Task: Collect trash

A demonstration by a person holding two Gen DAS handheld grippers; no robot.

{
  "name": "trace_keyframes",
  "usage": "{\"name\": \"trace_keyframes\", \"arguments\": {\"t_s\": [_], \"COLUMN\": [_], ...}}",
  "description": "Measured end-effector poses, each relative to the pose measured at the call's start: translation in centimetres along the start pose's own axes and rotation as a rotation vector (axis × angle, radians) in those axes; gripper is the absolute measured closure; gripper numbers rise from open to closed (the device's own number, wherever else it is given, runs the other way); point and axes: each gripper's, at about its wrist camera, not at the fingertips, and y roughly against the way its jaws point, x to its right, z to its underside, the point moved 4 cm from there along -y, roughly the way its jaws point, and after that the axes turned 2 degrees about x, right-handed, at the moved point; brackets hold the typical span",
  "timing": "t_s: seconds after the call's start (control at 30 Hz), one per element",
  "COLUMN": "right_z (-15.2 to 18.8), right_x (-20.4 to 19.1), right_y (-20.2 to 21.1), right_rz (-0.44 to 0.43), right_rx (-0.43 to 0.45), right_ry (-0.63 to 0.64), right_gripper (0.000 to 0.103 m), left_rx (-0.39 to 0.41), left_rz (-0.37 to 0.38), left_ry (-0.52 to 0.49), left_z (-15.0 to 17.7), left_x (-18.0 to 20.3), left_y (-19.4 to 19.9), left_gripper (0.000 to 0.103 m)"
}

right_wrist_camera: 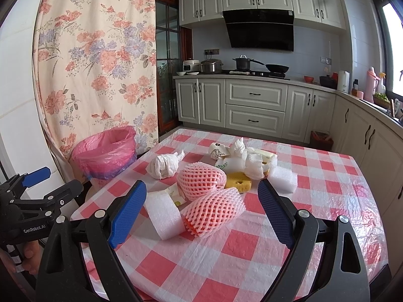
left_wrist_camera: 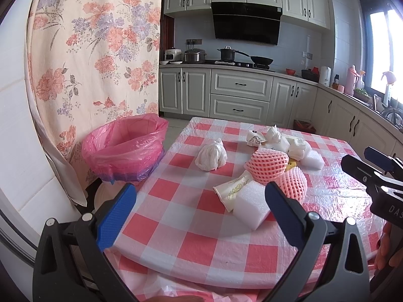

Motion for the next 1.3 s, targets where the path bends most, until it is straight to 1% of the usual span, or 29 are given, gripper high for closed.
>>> {"name": "trace_keyframes", "arguments": {"t_s": [0.37, 0.6, 0.77, 0.97, 1.07, 1.23, 1.3], "right_z": [0.1, 0.3, 1.0, 2.5, 3.5, 4.7, 5.0], "right_x": [0.2, 0.2, 0.5, 1.5, 2.0, 2.7, 3.1], "right_y": [0.1, 0.0, -0.5, -2.2, -3.3, -5.1, -5.9], "right_rz": [0.002, -0.005, -0.011, -0.001, 0.009, 0.016, 0.013], "right_rx": [0.004, 0.01, 0.011, -0.029, -0.06, -0.092, -0.1], "right_ry": [-0.006, -0.005, -0.008, -0.027, -0.044, -0.075, -0.096], "right_gripper": [0.018, 0.018, 0.018, 0.018, 0.018, 0.018, 0.018], "left_rx": [-0.007, -0.012, -0.017, -0.009, -0.028, -0.023, -0.028], "left_rz": [0.004, 0.02, 0.029, 0.052, 0.064, 0.061, 0.086], "left_ry": [-0.003, 0.005, 0.001, -0.02, -0.03, -0.051, -0.056], "left_z": [0.2, 0.5, 0.7, 1.0, 1.5, 2.2, 2.5], "left_x": [0.3, 0.2, 0.2, 0.5, 0.6, 1.1, 1.5], "left_y": [-0.1, -0.5, -1.0, -1.9, -3.1, -5.1, -5.9], "left_gripper": [0.004, 0.004, 0.004, 0.004, 0.004, 0.004, 0.005]}}
